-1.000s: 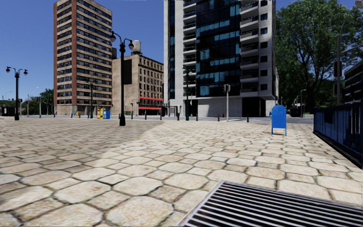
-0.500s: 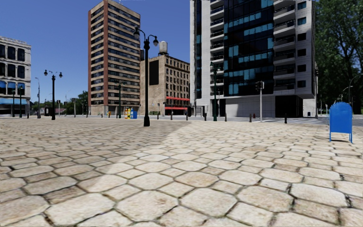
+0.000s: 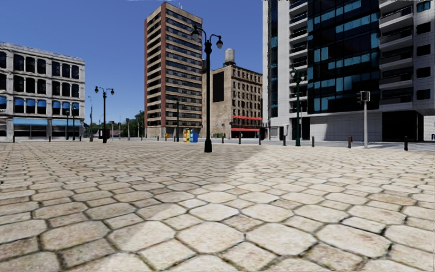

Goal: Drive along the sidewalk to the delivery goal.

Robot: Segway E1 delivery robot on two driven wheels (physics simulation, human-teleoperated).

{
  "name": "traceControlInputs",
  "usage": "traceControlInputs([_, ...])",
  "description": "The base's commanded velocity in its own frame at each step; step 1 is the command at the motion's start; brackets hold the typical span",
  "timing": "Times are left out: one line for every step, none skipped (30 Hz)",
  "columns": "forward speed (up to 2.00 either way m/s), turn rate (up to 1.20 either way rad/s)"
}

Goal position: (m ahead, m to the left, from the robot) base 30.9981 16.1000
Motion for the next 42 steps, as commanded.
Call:
traceControlInputs([2.0,0.43])
traceControlInputs([2.0,0.43])
traceControlInputs([2.0,0.43])
traceControlInputs([2.0,0.43])
traceControlInputs([2.0,0.43])
traceControlInputs([2.0,0.43])
traceControlInputs([2.0,0.43])
traceControlInputs([2.0,0.43])
traceControlInputs([2.0,0.43])
traceControlInputs([2.0,0.43])
traceControlInputs([2.0,0.43])
traceControlInputs([2.0,0.43])
traceControlInputs([2.0,0.43])
traceControlInputs([2.0,0.43])
traceControlInputs([2.0,0.43])
traceControlInputs([2.0,0.43])
traceControlInputs([2.0,0.43])
traceControlInputs([2.0,0.43])
traceControlInputs([2.0,0.43])
traceControlInputs([2.0,0.43])
traceControlInputs([2.0,0.43])
traceControlInputs([2.0,0.43])
traceControlInputs([2.0,0.43])
traceControlInputs([2.0,0.43])
traceControlInputs([2.0,0.43])
traceControlInputs([2.0,0.43])
traceControlInputs([2.0,0.43])
traceControlInputs([2.0,0.43])
traceControlInputs([2.0,0.43])
traceControlInputs([2.0,0.43])
traceControlInputs([2.0,0.43])
traceControlInputs([2.0,0.43])
traceControlInputs([2.0,0.43])
traceControlInputs([2.0,0.43])
traceControlInputs([2.0,0.43])
traceControlInputs([2.0,0.43])
traceControlInputs([2.0,0.43])
traceControlInputs([2.0,0.43])
traceControlInputs([2.0,0.43])
traceControlInputs([2.0,0.39])
traceControlInputs([2.0,0.0])
traceControlInputs([2.0,0.0])
